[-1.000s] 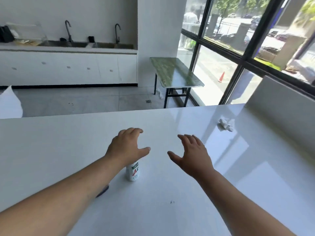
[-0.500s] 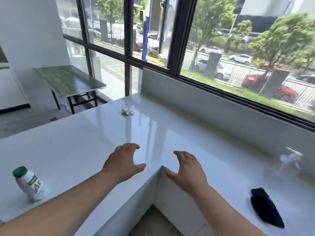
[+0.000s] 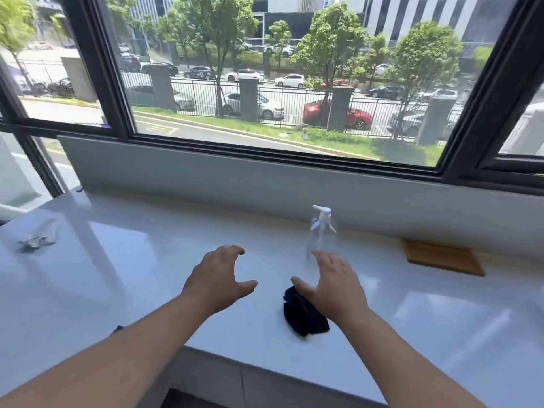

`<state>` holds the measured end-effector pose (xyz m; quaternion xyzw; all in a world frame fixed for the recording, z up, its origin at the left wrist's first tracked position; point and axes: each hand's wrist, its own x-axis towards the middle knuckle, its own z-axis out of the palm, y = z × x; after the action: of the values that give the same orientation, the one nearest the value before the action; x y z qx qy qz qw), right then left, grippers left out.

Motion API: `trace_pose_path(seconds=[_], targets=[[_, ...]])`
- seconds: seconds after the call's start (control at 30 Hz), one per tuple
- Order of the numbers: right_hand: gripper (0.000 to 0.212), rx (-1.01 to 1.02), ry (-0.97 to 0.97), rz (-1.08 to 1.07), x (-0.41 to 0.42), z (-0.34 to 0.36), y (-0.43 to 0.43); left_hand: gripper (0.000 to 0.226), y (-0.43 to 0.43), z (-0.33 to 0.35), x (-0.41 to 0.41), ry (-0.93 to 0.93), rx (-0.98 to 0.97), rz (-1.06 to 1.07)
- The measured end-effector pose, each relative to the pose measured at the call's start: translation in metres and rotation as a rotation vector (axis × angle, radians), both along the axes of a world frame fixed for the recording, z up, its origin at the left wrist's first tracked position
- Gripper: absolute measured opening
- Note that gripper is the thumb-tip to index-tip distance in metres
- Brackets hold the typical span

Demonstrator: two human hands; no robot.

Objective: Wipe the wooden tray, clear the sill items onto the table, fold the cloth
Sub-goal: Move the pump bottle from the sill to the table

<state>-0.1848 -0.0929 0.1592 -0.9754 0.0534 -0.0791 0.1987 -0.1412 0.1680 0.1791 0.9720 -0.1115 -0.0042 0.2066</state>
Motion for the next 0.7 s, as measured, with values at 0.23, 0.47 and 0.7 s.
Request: trace_pose_path(seconds=[0.23,0.47,0.7], targets=[[0.086,0.034,0.04,-0.127,0.016,-0.017,-0.106,0.078,-0.12,-0.007,0.043,0.023,0.016,-0.117],[0.085,0.046,0.093,-0.189,0.053,-0.041,-0.13,0.079,-0.147,-0.027,0.104,0.061,0.032,-0.164],[0.076,0.013,0.155,-0.314,0.094,-0.047,-0.138,0.084,-0.139,-0.048,0.187,0.132,-0.004,-0.194]])
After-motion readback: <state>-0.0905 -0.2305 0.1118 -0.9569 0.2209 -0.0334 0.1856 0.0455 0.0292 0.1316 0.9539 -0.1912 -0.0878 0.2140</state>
